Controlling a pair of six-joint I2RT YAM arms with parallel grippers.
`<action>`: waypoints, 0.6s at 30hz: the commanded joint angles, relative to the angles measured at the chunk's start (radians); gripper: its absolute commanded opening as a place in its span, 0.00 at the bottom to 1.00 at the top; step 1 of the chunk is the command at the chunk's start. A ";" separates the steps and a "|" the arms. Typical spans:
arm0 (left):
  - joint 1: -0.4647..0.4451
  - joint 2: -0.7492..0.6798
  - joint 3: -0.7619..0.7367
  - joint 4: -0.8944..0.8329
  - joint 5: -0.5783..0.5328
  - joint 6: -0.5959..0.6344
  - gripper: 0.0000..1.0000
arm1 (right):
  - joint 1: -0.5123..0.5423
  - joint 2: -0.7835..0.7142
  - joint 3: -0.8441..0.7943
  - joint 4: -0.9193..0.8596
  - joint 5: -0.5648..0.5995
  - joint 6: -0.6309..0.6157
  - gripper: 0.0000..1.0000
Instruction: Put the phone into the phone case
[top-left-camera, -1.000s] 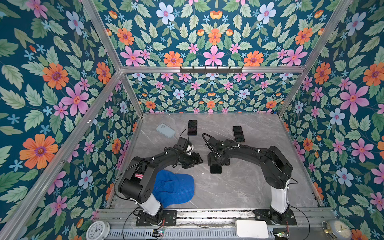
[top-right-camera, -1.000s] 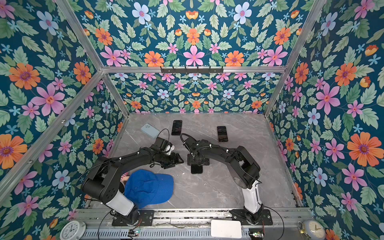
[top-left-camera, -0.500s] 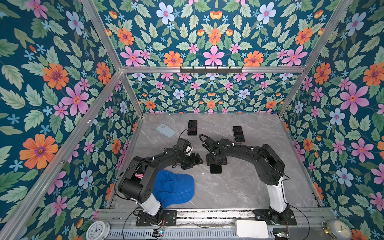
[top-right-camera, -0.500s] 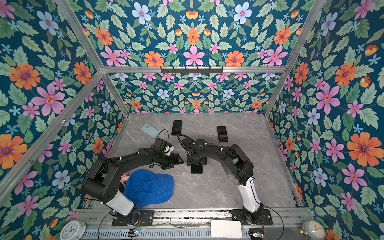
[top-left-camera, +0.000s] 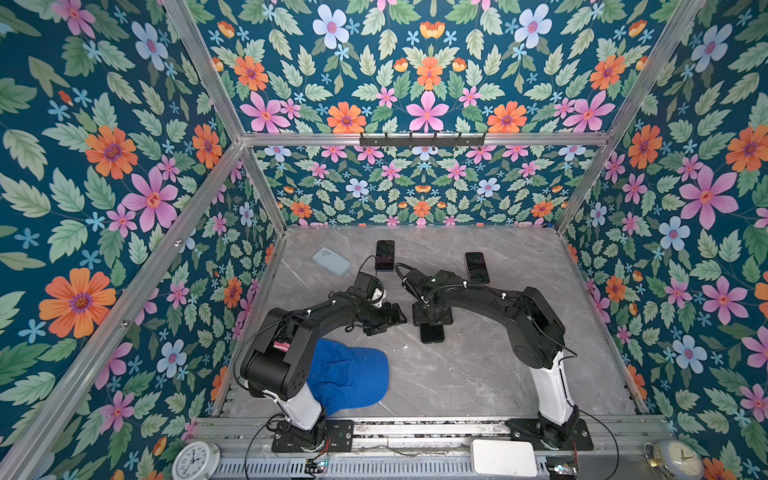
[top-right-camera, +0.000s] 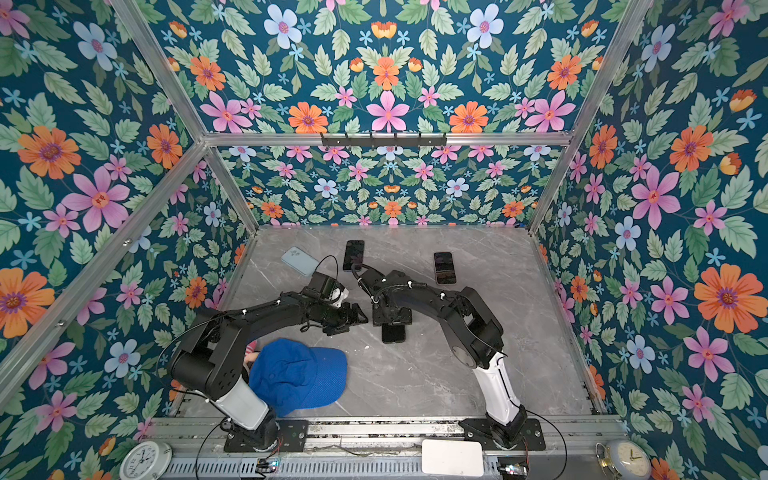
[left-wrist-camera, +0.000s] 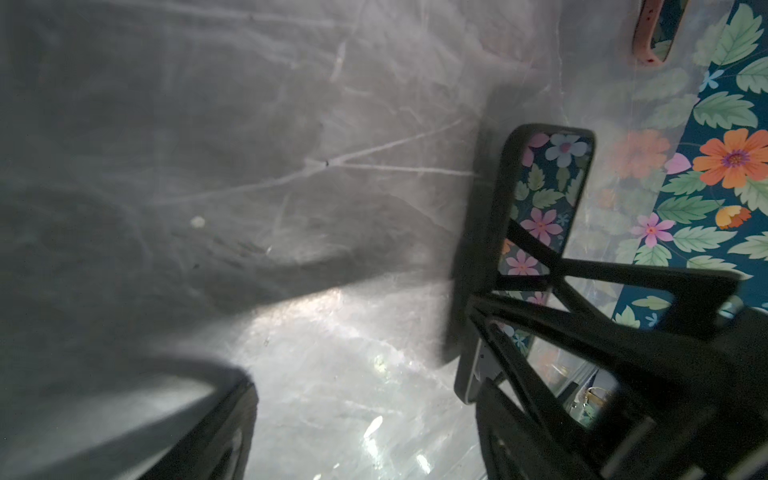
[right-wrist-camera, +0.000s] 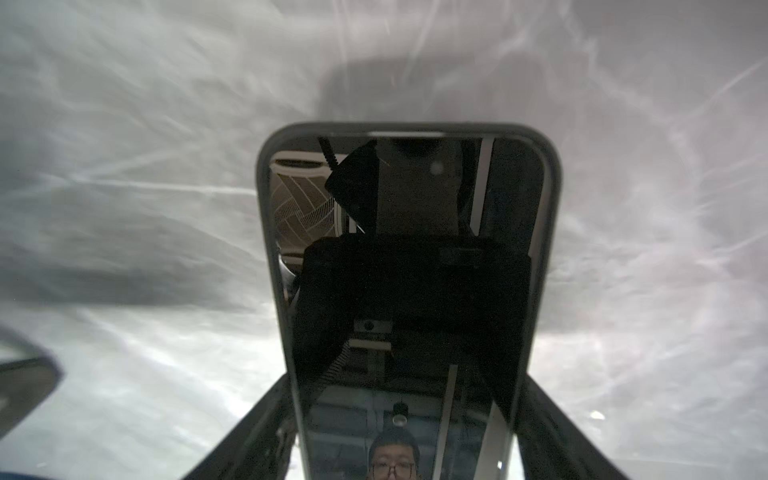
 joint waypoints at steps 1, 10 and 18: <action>0.002 0.019 0.054 -0.040 -0.009 0.020 0.84 | -0.028 -0.016 0.045 -0.050 0.066 -0.068 0.64; 0.006 0.156 0.264 -0.077 -0.008 0.033 0.83 | -0.236 0.022 0.163 0.010 0.022 -0.248 0.59; 0.012 0.272 0.419 -0.113 -0.008 0.041 0.83 | -0.339 0.141 0.311 0.005 -0.010 -0.352 0.56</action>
